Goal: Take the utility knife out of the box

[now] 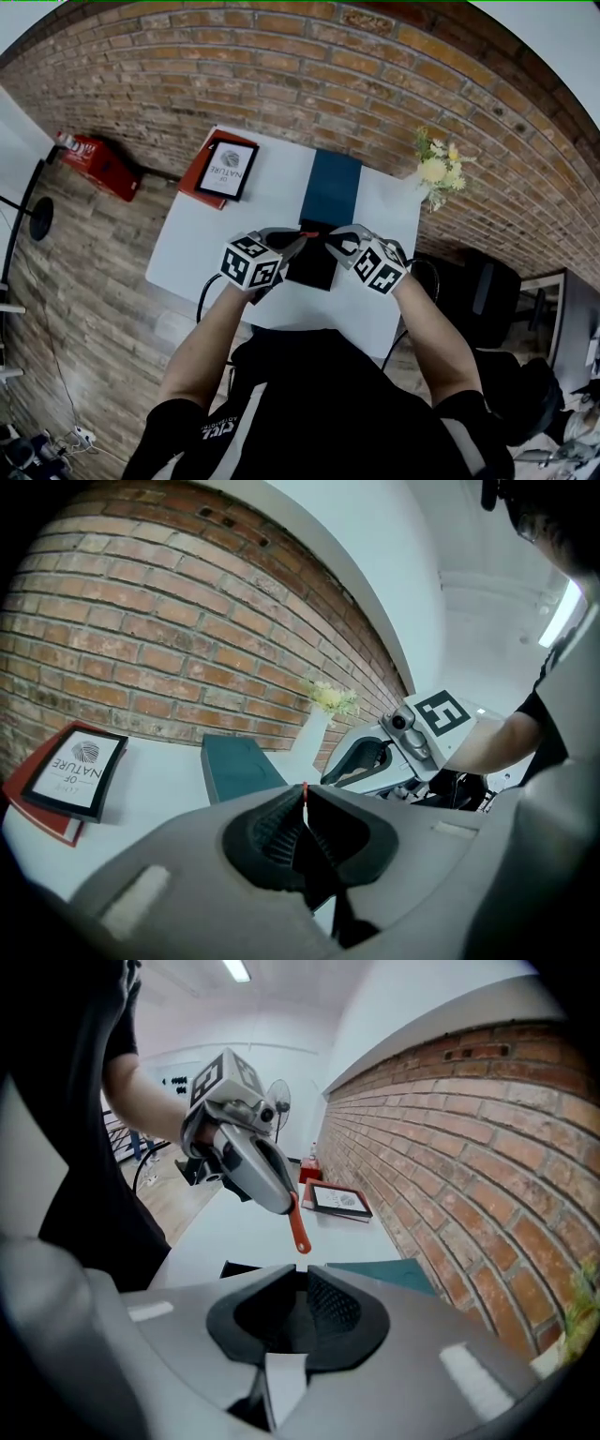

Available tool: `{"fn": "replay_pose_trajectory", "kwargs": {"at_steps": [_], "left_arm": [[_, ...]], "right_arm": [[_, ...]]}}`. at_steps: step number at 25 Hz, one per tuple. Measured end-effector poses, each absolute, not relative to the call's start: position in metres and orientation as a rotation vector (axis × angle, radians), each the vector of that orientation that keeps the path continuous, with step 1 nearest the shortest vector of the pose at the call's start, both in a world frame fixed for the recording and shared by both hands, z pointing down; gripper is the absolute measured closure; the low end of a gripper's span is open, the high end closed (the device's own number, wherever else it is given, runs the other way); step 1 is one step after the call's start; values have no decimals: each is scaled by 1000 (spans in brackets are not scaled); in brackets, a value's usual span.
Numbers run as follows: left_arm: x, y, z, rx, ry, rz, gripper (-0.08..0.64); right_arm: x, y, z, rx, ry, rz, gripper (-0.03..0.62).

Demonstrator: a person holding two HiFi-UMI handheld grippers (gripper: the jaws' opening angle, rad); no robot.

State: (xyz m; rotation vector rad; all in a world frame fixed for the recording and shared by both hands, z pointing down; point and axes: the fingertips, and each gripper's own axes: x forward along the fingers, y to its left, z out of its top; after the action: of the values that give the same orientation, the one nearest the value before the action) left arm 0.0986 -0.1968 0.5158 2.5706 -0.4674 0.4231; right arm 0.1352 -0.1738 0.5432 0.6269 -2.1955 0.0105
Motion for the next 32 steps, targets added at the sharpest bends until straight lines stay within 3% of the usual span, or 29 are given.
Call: {"fn": "replay_pose_trajectory", "kwargs": {"at_steps": [21,28,32], "left_arm": [[54,-193,431,2709,-535,288,543],[41,-197,400,2724,-596,186,543],[27,-201,385,2726,-671,195,543]], "right_arm": [[168,-159,493,1065,-2458,280,520],[181,-154,447,1225,-2602,311,589],[189,-151,422,1273,-2627,277,592]]}}
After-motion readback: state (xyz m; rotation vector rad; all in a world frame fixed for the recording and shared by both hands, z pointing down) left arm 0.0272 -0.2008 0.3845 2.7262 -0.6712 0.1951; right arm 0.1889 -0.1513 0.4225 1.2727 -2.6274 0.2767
